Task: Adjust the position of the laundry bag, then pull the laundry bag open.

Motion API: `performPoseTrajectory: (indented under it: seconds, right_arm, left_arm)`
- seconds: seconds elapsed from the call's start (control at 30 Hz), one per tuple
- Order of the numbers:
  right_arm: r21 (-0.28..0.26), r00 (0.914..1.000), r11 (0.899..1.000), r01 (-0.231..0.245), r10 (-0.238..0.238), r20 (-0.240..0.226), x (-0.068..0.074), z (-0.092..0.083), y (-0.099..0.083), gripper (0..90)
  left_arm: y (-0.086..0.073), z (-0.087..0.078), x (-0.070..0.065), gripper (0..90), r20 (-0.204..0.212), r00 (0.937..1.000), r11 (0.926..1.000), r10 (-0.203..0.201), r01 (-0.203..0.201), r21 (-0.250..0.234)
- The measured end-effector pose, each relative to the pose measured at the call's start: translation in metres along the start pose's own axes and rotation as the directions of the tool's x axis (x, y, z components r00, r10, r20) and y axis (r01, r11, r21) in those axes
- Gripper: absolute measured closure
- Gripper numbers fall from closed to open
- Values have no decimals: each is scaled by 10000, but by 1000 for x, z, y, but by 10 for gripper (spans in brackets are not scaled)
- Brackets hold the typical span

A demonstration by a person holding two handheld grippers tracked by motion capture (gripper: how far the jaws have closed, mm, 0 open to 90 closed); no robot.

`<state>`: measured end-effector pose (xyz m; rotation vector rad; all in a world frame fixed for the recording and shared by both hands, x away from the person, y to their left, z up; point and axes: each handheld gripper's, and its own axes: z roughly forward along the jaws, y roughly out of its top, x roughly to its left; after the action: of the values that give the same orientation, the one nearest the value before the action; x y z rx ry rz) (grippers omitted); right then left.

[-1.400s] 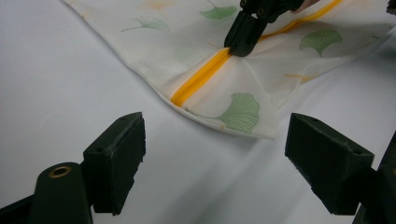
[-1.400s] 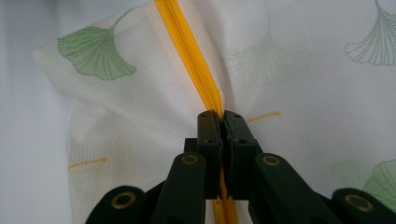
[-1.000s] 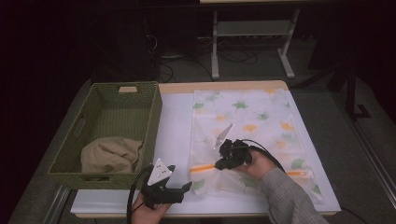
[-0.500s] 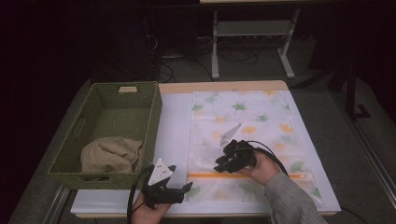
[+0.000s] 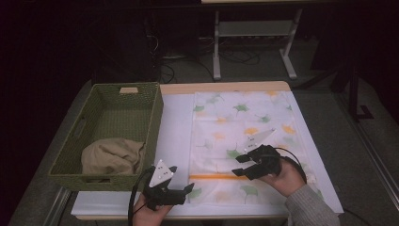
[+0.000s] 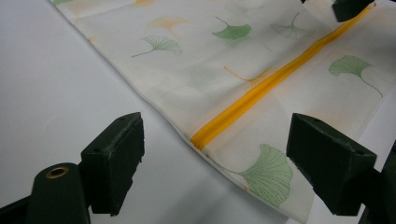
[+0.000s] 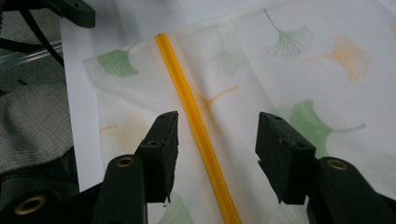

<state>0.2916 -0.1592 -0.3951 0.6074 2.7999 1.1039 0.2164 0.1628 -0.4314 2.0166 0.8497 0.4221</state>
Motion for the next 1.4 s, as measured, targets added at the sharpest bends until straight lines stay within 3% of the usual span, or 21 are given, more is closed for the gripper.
performPoseTrajectory:
  seconds: [0.1,0.3,0.4,0.53,0.63,0.73,0.77,0.87,0.97,1.0,1.03,1.2,1.23,1.33,1.37,1.4]
  right_arm:
    - [-49,9995,9999,-102,103,298,2,-9,-11,458]
    - [-546,9978,9972,-515,537,387,9,-21,-44,394]
    - [-503,9972,9969,-610,630,401,9,-23,-48,357]
    - [-706,9945,9952,-677,729,748,10,-30,-54,285]
    - [-953,9918,9923,-795,883,924,10,-35,-60,240]
    - [-1040,9886,9895,-1006,1112,1013,9,-37,-62,202]
    - [-1068,9774,9844,-1396,1543,1447,8,-40,-64,171]
    - [-1155,9770,9820,-1494,1646,1359,5,-43,-66,167]
    - [-1284,9659,9750,-1816,2014,1630,1,-51,-73,142]
    - [-1284,9659,9750,-1816,2014,1630,1,-51,-73,142]
    - [-1322,9641,9703,-2025,2212,1470,-1,-56,-76,141]
    - [-1515,9604,9664,-2076,2308,1561,-1,-68,-82,181]
    - [-1575,9549,9636,-2161,2422,1719,-1,-72,-84,166]
    - [-1588,9520,9607,-2276,2538,1712,-2,-77,-87,162]
    - [-1650,9458,9523,-2568,2827,1595,-4,-82,-91,167]
    - [-1650,9458,9523,-2568,2827,1595,-4,-82,-91,167]
  left_arm:
    - [0,1,0,184,41,10000,10000,53,-53,34]
    - [0,4,-4,182,-2,9996,9996,267,-267,101]
    - [1,5,-6,182,-21,9994,9993,358,-358,113]
    - [2,8,-10,182,24,9989,9988,476,-477,117]
    - [6,9,-18,182,131,9990,9990,438,-436,-138]
    - [8,9,-24,186,171,9989,9990,443,-443,9]
    - [11,9,-31,187,337,9978,9982,579,-583,111]
    - [14,9,-38,187,438,9956,9964,828,-835,138]
    - [25,14,-46,183,652,9931,9950,978,-990,145]
    - [25,14,-46,184,652,9931,9950,978,-990,145]
    - [33,18,-51,184,983,9914,9962,866,-868,-16]
    - [44,26,-58,200,1296,9874,9958,909,-910,-53]
    - [49,33,-61,201,1465,9863,9971,754,-756,-40]
    - [52,39,-64,206,1638,9846,9980,607,-628,74]
    - [52,45,-66,209,1815,9824,9986,431,-477,211]
    - [52,45,-66,212,1815,9824,9986,431,-477,211]
